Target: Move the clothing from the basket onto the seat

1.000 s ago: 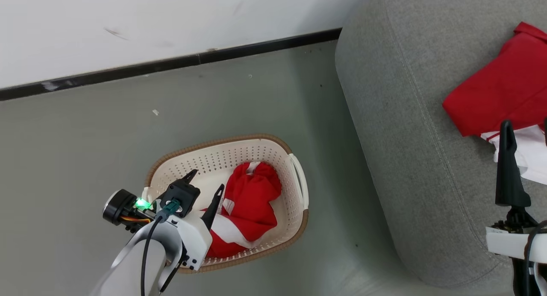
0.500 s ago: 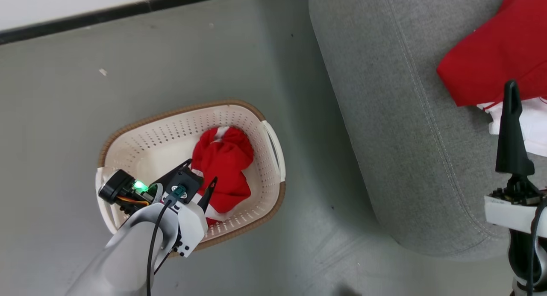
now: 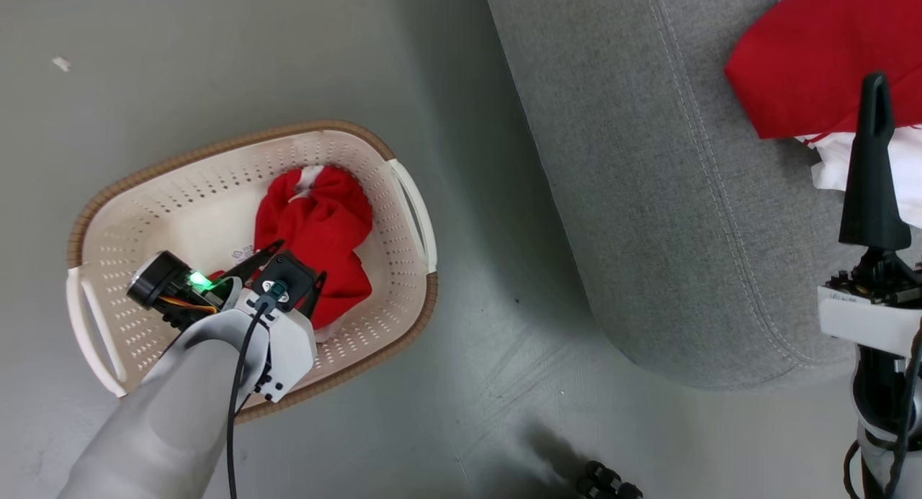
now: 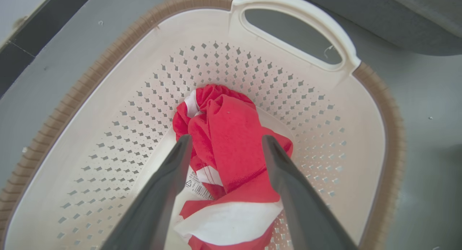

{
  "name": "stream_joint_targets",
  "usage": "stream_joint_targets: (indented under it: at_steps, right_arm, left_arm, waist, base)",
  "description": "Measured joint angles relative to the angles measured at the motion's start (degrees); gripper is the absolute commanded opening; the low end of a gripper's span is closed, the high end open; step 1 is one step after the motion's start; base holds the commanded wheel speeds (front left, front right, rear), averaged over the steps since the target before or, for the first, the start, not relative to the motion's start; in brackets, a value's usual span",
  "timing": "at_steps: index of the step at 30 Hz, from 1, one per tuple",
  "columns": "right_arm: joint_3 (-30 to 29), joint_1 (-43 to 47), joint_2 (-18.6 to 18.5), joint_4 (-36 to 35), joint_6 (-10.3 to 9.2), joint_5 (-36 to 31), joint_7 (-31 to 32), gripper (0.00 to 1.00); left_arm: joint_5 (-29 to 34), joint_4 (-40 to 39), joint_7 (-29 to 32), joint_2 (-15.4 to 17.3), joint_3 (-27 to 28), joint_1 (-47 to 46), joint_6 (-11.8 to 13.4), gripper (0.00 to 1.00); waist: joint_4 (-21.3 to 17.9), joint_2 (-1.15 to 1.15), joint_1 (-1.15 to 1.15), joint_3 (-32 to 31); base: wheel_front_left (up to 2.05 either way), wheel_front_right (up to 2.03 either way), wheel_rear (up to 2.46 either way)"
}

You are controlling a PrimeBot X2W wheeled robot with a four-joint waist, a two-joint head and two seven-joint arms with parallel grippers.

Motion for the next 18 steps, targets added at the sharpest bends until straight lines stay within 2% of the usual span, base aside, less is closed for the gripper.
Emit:
stream_joint_targets:
  at_steps: [18]
  right_arm:
    - [0.60, -4.76, 0.00, 0.80, 0.00, 4.23, 0.00, 1.00]
  left_arm:
    - [3.46, 6.11, 0.33, 2.70, -1.71, -6.21, 0.01, 1.00]
  waist:
    - [-4.47, 0.00, 0.00, 7.60]
  base:
    - [0.00, 0.00, 0.00]
